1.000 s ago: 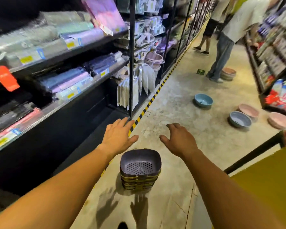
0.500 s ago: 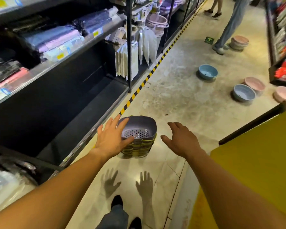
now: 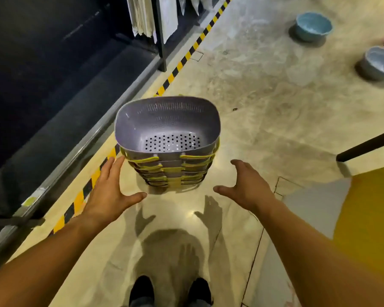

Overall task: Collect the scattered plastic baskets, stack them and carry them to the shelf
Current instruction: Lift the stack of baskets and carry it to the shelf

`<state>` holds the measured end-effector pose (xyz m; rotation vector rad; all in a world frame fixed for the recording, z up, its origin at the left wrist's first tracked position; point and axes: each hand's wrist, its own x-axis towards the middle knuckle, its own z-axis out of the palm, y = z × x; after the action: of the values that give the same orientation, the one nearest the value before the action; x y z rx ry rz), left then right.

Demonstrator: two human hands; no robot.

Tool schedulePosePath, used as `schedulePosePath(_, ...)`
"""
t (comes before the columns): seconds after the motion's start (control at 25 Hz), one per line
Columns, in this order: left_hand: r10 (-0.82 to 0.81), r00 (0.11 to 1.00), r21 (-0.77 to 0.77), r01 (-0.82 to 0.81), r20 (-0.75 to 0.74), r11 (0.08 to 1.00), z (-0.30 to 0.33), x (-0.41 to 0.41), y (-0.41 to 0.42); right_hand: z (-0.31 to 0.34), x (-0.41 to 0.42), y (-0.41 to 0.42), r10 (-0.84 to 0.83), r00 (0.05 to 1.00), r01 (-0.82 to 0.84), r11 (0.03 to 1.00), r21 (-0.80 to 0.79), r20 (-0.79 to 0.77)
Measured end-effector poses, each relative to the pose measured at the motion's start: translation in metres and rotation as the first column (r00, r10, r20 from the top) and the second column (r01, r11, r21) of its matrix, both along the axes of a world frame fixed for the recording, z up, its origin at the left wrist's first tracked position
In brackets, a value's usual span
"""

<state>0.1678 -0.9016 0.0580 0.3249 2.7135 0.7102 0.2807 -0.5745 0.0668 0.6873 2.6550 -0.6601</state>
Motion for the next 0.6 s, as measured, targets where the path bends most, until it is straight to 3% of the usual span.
schedulePosePath(0.12,0.044,0.994,0.242,-0.019,-0.097,0.97,-0.117,-0.022,0.004,-0.128,-0.015,0.003,-0.031,0.997,0.027,0.998,-0.062,-0.069)
schedulePosePath(0.2,0.139,0.974,0.479,-0.039,-0.176,0.877,-0.172,-0.04,0.001,-0.19,-0.031,0.0,-0.053,0.982,0.03,0.992,-0.122,-0.184)
schedulePosePath(0.28,0.194,0.951,0.602,-0.011,-0.24,0.798,-0.219,-0.055,-0.007,-0.234,-0.046,-0.005,-0.094,0.933,0.019,0.977,-0.212,-0.347)
schedulePosePath(0.44,0.155,0.949,0.63,0.056,-0.274,0.775,-0.302,-0.071,-0.019,-0.297,-0.057,-0.016,-0.121,0.769,-0.066,0.962,-0.265,-0.628)
schedulePosePath(0.6,0.013,0.954,0.629,0.187,-0.3,0.755,-0.345,-0.088,-0.009,-0.321,-0.057,-0.02,-0.127,0.72,-0.102,0.953,-0.285,-0.683)
